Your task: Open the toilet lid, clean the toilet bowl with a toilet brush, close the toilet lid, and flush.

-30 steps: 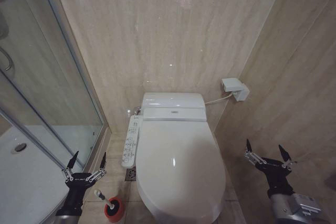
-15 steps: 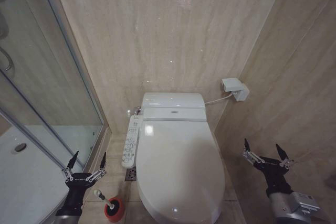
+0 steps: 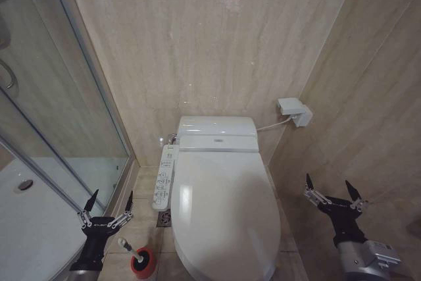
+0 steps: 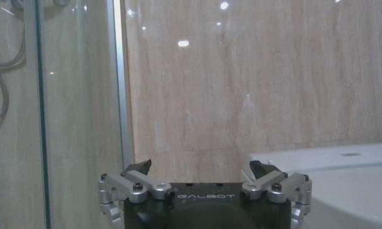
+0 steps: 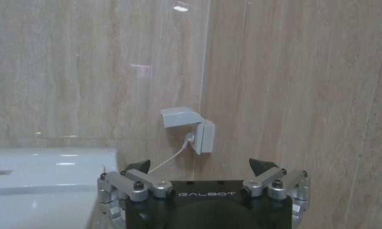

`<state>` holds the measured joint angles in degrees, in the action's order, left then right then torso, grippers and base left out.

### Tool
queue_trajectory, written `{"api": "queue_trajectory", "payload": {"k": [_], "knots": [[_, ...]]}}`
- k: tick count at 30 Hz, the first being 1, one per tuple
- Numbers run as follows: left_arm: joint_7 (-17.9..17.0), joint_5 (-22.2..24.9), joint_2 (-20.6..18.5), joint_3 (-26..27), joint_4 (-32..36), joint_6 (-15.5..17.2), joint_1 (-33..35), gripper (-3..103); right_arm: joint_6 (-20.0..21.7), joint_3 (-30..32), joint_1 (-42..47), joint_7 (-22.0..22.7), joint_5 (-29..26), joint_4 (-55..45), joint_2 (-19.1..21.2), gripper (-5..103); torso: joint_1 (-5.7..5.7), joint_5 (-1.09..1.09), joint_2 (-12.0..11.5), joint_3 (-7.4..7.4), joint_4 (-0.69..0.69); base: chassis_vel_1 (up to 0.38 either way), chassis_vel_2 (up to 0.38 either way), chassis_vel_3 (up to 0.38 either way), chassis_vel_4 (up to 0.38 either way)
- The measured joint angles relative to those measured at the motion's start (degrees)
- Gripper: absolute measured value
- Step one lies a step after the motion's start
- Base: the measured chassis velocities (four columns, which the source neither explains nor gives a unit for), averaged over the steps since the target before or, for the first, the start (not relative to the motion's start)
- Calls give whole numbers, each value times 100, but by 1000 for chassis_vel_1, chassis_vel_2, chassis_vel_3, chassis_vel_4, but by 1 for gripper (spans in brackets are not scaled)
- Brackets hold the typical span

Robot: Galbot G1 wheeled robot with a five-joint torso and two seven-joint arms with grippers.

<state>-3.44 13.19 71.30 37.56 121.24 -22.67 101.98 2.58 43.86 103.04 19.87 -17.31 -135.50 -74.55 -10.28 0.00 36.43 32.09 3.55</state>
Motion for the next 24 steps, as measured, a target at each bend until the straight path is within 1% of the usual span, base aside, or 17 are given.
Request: {"api": "queue_trajectory", "payload": {"k": [24], "knots": [[0, 0, 0, 0, 0, 0, 0, 100, -2, 0, 1, 5, 7, 0, -1, 100, 0, 0, 0, 0, 0, 0, 0, 0, 0]]}}
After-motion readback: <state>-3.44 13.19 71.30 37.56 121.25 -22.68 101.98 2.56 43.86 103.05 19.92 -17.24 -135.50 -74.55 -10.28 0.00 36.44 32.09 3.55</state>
